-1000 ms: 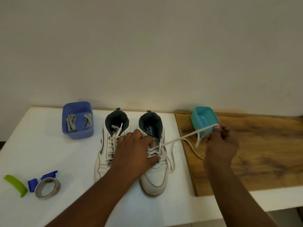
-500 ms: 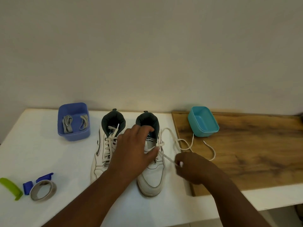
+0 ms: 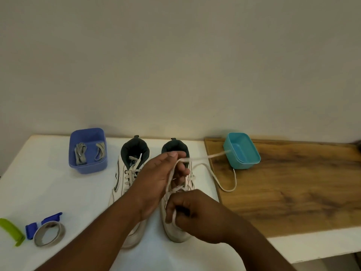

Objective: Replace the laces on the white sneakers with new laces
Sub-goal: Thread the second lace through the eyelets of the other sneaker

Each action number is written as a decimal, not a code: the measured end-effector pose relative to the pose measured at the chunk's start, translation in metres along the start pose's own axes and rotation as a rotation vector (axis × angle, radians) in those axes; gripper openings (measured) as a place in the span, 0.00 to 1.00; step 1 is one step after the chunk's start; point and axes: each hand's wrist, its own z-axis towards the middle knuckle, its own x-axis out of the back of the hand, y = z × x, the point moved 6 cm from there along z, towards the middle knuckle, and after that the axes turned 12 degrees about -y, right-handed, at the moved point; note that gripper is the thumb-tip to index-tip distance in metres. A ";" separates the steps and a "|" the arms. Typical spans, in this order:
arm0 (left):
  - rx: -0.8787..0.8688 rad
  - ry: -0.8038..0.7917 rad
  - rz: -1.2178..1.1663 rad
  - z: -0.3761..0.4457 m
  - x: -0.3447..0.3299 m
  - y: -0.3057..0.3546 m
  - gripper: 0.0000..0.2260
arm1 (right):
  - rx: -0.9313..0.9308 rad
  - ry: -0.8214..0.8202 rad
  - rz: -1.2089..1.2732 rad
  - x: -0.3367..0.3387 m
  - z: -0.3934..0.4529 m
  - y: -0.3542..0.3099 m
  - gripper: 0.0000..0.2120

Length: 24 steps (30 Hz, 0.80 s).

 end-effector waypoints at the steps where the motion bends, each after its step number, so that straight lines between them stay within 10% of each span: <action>1: -0.013 0.016 -0.023 0.000 0.001 0.002 0.13 | -0.019 -0.032 0.007 -0.002 -0.001 0.006 0.14; 8: -0.029 -0.033 0.314 -0.010 -0.020 0.004 0.06 | -0.249 0.356 0.780 0.023 -0.007 0.035 0.17; 15: 0.265 -0.187 0.528 -0.015 -0.025 -0.032 0.04 | 0.116 0.651 1.535 0.044 -0.009 0.037 0.16; 24: 0.700 -0.577 0.659 -0.041 -0.039 -0.066 0.05 | -0.164 1.176 1.228 0.054 -0.042 0.069 0.14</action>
